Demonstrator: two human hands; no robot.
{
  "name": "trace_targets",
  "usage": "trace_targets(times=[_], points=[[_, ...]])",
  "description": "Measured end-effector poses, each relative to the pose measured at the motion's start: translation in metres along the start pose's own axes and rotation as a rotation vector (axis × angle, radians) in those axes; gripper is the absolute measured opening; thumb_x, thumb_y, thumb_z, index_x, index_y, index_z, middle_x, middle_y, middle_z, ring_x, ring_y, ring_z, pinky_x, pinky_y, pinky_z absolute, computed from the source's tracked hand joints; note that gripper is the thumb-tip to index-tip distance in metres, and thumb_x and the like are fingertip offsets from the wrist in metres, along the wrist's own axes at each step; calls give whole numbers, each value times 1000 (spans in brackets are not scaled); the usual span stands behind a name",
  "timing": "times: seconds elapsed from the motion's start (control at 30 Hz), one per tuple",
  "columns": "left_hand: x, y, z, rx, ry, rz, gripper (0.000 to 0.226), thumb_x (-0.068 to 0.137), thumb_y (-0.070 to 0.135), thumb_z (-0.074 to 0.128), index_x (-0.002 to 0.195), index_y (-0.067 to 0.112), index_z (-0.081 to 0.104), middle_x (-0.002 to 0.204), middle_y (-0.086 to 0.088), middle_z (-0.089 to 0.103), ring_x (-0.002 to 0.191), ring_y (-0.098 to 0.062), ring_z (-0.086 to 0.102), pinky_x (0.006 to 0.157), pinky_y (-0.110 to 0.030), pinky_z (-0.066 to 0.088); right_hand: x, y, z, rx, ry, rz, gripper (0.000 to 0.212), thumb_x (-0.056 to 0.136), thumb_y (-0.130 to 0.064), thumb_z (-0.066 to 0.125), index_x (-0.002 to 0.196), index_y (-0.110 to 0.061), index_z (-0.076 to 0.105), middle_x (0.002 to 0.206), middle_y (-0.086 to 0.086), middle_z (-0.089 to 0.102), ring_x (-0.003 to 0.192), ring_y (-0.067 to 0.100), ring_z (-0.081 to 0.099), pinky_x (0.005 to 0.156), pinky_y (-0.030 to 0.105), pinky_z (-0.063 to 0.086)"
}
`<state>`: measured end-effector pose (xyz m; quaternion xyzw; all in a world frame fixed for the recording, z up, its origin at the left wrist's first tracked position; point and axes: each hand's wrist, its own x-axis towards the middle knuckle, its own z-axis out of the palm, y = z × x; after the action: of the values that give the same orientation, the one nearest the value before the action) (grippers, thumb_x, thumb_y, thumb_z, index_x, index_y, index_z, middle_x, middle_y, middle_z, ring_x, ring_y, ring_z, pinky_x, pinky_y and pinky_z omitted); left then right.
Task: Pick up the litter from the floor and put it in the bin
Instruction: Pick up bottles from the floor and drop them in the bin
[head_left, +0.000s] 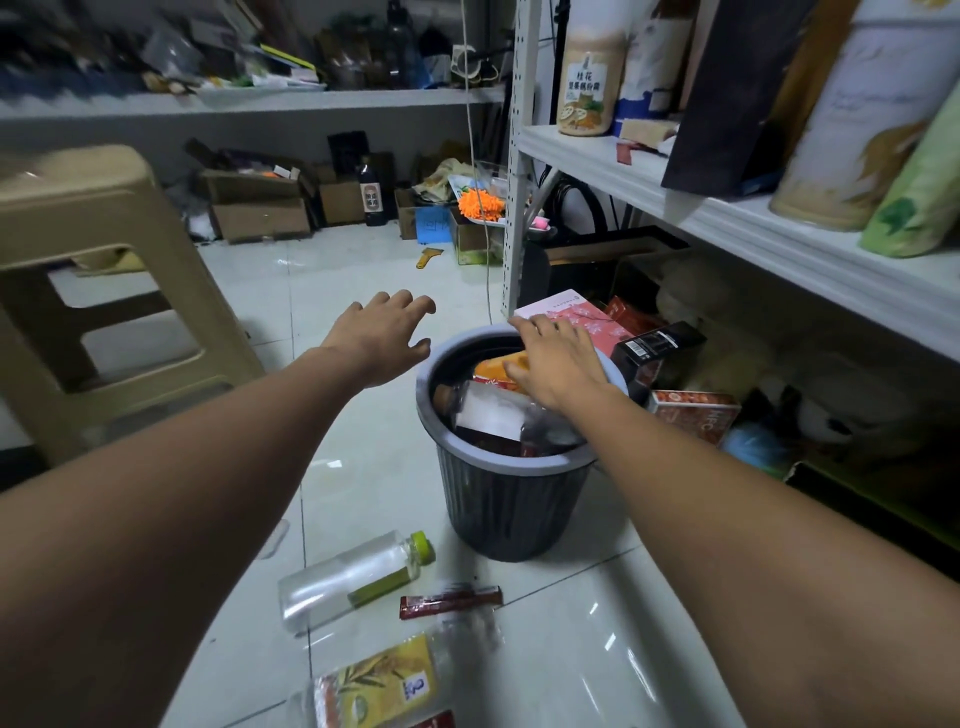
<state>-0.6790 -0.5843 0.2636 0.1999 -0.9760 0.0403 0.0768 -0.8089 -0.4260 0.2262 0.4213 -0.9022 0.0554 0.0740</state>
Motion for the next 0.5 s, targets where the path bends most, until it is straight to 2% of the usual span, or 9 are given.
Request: trace_targets(times=[0.37, 0.5], points=[[-69, -26, 30, 22, -115, -107, 46, 96, 38, 43, 138, 22, 35, 133, -5, 45, 122, -26, 43, 94, -38, 38, -10, -43, -25, 57, 89, -47, 57, 97, -43, 43, 149, -23, 28, 148, 5, 38, 134, 28, 34, 110, 43, 24], [-80, -32, 51, 23, -135, -132, 50, 95, 40, 44, 139, 20, 34, 137, -6, 43, 124, -27, 42, 99, -40, 36, -15, -63, -17, 67, 100, -78, 55, 97, -41, 43, 148, -25, 31, 146, 3, 40, 132, 26, 35, 109, 41, 23]])
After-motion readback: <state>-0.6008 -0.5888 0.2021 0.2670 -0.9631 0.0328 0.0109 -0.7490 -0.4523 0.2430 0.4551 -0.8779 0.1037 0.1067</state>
